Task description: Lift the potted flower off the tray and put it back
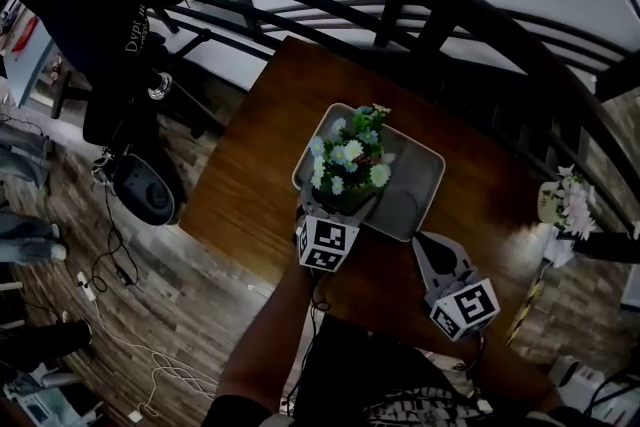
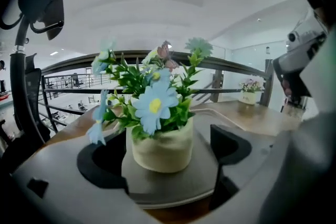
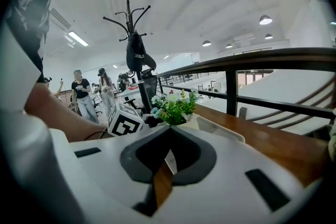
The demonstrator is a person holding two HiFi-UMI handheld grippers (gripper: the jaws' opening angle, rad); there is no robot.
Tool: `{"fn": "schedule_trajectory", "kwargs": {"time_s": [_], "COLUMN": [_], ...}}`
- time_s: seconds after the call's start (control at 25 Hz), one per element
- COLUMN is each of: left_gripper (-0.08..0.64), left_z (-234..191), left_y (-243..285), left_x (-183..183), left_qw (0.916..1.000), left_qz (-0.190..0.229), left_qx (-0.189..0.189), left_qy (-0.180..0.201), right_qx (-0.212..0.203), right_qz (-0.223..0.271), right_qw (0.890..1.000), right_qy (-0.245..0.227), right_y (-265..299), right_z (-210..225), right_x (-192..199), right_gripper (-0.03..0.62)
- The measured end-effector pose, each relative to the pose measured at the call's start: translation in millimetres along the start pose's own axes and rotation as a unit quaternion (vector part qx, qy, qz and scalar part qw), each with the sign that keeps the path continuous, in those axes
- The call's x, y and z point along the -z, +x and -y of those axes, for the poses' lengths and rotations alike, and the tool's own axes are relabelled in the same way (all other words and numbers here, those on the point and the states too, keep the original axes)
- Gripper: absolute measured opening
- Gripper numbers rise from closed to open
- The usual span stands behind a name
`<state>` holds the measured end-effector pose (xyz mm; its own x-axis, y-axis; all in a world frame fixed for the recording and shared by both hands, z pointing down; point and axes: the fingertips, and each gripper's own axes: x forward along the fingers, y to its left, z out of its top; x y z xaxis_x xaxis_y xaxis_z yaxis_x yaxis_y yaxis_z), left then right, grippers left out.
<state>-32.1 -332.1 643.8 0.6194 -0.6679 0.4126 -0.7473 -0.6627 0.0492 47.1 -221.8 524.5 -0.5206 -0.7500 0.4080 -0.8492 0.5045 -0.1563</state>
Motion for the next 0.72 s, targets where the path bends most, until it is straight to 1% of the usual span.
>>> {"fn": "schedule_trajectory", "kwargs": {"time_s": [0.2,0.32,0.44,0.48,0.52,0.72], "left_gripper": [0.525,0.528,0.524,0.51,0.472,0.46], "left_z": [-4.3,-7.1,-10.7,-12.8,-14.9,-15.3], "left_y": [19.1,24.2,26.2,26.2,25.9,20.0], "left_x": [6.3,8.6,13.0,13.4,13.2,11.4], "left_qw": [0.9994,0.9987,0.9959,0.9951,0.9948,0.9963], "left_qz": [-0.022,-0.036,-0.058,-0.062,-0.063,-0.049], "left_qx": [0.012,0.002,-0.029,-0.039,-0.043,-0.035], "left_qy": [0.022,0.036,0.063,0.067,0.067,0.06], "right_qx": [0.0,0.002,0.004,0.004,0.004,-0.002], "right_qz": [-0.004,-0.007,-0.011,-0.012,-0.014,-0.012], "right_qw": [1.0,1.0,0.999,0.999,0.999,0.999], "right_qy": [0.009,0.017,0.03,0.033,0.035,0.035], "right_y": [2.5,1.4,0.0,0.1,0.7,1.8], "right_z": [2.3,3.0,3.0,1.9,0.3,-4.6], "right_x": [4.8,9.5,15.5,16.8,17.6,18.2], "right_gripper": [-0.009,-0.009,-0.009,-0.009,-0.009,-0.009]}}
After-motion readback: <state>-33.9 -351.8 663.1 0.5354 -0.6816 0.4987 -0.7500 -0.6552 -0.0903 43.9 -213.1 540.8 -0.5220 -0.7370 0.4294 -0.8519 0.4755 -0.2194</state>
